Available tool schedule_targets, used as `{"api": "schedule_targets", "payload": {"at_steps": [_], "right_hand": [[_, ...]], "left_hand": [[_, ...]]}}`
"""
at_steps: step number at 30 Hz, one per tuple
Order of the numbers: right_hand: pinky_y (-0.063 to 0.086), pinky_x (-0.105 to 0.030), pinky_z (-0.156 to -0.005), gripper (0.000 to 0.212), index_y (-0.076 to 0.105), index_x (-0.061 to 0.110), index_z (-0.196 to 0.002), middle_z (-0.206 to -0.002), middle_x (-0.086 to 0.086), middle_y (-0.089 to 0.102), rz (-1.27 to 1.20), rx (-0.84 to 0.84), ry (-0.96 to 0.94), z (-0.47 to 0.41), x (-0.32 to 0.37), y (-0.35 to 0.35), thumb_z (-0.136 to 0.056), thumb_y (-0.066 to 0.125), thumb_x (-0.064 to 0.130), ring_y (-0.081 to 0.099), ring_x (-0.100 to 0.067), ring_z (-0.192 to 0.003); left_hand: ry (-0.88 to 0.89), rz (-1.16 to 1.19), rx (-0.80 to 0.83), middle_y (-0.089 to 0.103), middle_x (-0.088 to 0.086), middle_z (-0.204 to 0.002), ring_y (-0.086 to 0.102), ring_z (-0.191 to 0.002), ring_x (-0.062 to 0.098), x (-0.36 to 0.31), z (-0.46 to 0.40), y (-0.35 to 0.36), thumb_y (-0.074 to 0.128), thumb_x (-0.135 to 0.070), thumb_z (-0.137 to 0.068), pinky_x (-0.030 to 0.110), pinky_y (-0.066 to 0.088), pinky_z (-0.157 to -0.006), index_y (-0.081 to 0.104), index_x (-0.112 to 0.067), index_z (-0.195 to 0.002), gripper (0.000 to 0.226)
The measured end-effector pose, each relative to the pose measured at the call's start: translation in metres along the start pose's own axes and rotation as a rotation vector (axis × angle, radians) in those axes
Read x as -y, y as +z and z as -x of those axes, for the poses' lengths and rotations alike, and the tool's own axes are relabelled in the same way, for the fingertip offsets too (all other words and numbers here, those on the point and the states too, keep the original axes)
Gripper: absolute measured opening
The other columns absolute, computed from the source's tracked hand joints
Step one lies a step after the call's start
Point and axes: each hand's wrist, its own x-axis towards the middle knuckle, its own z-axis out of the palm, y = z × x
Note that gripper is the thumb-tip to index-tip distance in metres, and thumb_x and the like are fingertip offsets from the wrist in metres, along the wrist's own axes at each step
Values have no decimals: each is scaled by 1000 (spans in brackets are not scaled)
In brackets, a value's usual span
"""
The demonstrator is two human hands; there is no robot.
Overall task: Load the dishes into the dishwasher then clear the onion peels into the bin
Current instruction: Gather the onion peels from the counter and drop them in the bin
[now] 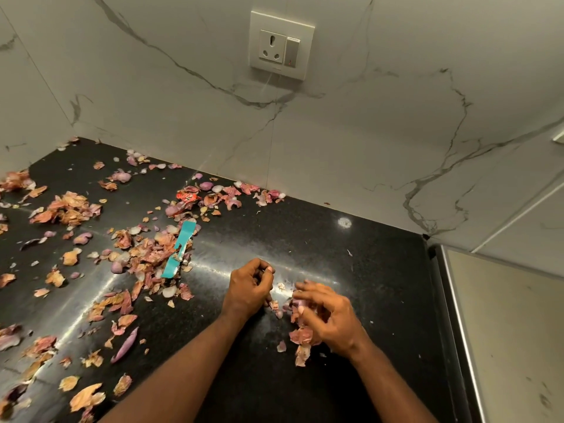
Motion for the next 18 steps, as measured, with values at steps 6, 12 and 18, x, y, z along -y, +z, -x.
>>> {"api": "schedule_targets", "payload": {"at_steps": [6, 12, 18], "right_hand": [[59, -25, -94, 32, 79, 21, -113, -109, 15, 78, -164, -154, 111, -1, 18, -17, -93, 69, -2, 72, -1, -105], [50, -27, -108, 65, 67, 20, -134, -136, 8, 69, -442, -92, 279, 1, 15, -13, -89, 52, -23, 61, -4, -130], [60, -20, -75, 21, 78, 30, -105, -101, 15, 77, -159, -243, 317, 2, 19, -14, -91, 79, 15, 73, 1, -91]], "left_hand": [[-6, -8, 3, 68, 9, -67, 69, -51, 22, 3, 3, 2, 62, -12, -102, 38, 59, -47, 67, -14, -94, 9], [0, -7, 11, 68, 10, -68, 69, -52, 22, 2, 2, 2, 62, -12, -102, 33, 58, -47, 67, -15, -94, 10], [15, -21, 19, 69, 7, -68, 70, -54, 20, 5, 3, 1, 62, -13, -102, 35, 60, -49, 67, -16, -95, 10]]}}
